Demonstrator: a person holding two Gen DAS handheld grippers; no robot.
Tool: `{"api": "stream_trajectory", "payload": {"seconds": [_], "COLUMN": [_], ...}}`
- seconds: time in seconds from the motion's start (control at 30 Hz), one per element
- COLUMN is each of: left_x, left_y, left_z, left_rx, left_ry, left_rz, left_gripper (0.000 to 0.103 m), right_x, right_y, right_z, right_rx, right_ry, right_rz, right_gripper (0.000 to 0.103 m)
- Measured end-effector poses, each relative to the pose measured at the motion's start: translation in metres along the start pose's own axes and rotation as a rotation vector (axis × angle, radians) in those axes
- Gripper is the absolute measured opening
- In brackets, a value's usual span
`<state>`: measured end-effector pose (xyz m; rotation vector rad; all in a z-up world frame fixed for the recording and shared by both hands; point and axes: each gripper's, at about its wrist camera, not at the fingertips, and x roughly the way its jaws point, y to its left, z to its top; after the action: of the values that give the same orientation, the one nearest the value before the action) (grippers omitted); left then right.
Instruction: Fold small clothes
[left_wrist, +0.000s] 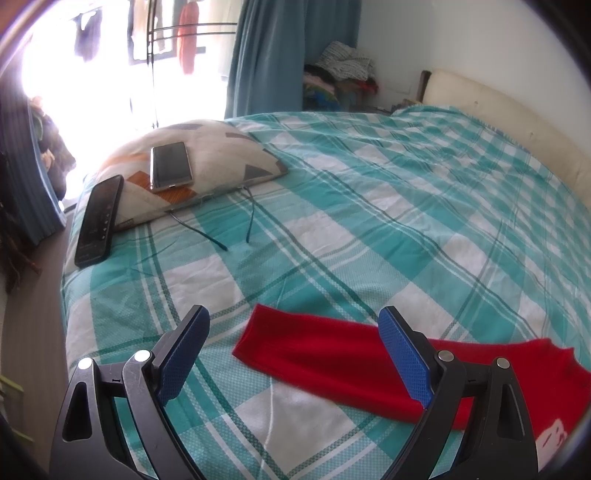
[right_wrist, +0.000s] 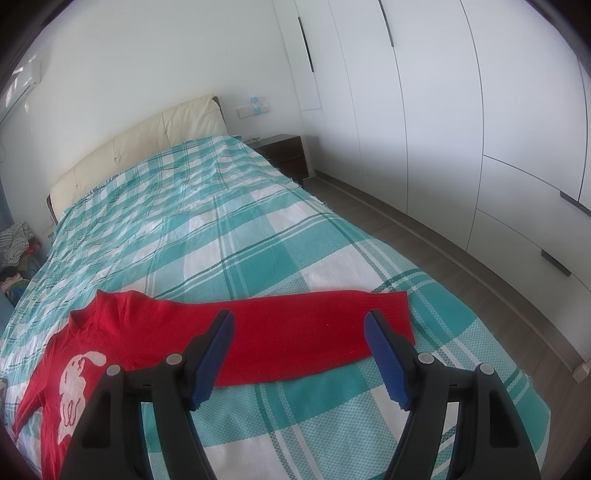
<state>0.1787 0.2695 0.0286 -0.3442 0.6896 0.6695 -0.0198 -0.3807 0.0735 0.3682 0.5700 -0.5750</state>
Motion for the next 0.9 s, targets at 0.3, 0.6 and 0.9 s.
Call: {"api": "stream_trajectory", "payload": {"seconds": [0.3,0.6,0.9], "left_x": [-0.0004,-0.0007,-0.001], "left_y": [-0.0004,-0.001,-0.0013], "left_z": [0.0,0.0001,-0.0001], "left_rx": [0.001,0.003,0.004], "left_ry": [-0.001,-0.002,-0.002], "left_rz": [0.0,0.0,0.0], "left_gripper": [0.094,0.094,0.094], "right_x": [0.0,-0.0008,-0.0005], "right_y": [-0.0004,-0.0002,-0.0009], "right_z": [0.0002,-0.0003,0.0], "right_rx": [0.001,0.003,0.004], "right_ry": [0.0,-0.003,-0.003], "right_rz": [0.0,-0.001,0.0], "right_gripper": [0.072,0.072,0.072]}}
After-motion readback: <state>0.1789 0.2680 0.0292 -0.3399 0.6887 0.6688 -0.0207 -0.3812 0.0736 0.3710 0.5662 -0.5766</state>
